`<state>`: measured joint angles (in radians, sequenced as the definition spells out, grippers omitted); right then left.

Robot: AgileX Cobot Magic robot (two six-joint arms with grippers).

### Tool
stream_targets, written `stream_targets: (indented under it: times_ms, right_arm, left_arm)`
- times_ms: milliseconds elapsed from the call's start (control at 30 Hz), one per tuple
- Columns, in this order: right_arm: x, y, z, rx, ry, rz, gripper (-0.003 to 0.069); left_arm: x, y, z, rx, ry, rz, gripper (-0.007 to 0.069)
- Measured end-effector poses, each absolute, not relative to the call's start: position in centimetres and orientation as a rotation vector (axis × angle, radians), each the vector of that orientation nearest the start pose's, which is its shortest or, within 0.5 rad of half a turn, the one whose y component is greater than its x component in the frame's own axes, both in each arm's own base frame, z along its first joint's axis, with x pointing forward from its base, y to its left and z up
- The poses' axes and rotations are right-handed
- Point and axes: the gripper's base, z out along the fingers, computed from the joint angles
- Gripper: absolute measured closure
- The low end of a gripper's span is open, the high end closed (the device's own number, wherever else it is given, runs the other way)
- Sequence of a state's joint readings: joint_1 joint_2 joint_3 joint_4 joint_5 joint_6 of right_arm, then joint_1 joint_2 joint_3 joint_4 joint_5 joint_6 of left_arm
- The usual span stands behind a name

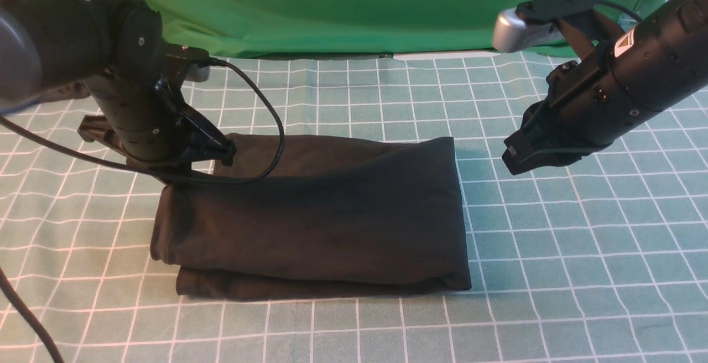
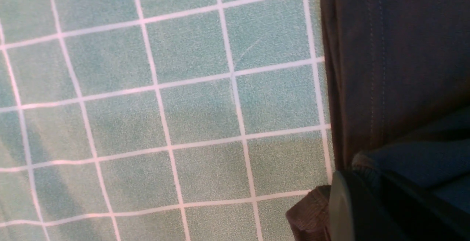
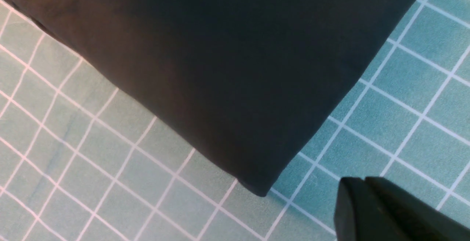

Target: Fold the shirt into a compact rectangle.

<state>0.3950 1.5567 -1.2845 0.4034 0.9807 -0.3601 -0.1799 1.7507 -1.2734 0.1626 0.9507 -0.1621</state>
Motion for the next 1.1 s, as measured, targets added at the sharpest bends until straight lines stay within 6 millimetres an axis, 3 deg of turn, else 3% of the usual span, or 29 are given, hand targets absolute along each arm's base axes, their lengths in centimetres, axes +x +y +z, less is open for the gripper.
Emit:
stream_targets:
  times_ms: [333,433,533,567,700,800,967,1100]
  right_arm:
    - [28.6,15.1,30.4,-0.794,2.579,0.529,0.0636]
    - [28.6,15.2,30.4,-0.788,2.581,0.533,0.0634]
    - [28.6,15.3,30.4,-0.778,2.582,0.548,0.0634]
    - [28.6,15.3,30.4,-0.777,2.582,0.549,0.0634]
    - [28.3,15.8,30.4,-0.777,2.582,0.563,0.0633]
    - [27.8,16.7,30.4,-0.797,2.58,0.577,0.0632]
    - [27.4,19.0,29.2,-0.871,2.582,0.597,0.063]
    - [27.8,19.9,27.6,-0.888,2.623,0.6,0.063]
  left_arm:
    - [34.8,-4.5,23.2,0.081,2.871,0.155,0.0573]
    - [34.8,-4.5,23.2,0.09,2.869,0.154,0.0489]
    - [34.9,-4.2,23.2,0.127,2.86,0.21,0.0341]
    - [34.9,-4.1,23.2,0.13,2.859,0.215,0.0341]
    - [34.6,-3.7,24.0,0.152,2.846,0.27,0.0221]
    - [34.0,-3.8,25.2,0.131,2.827,0.239,0.0261]
    - [32.7,-4.3,27.8,0.172,2.772,0.117,0.0545]
    - [31.8,-3.7,29.7,0.169,2.713,0.166,0.0611]
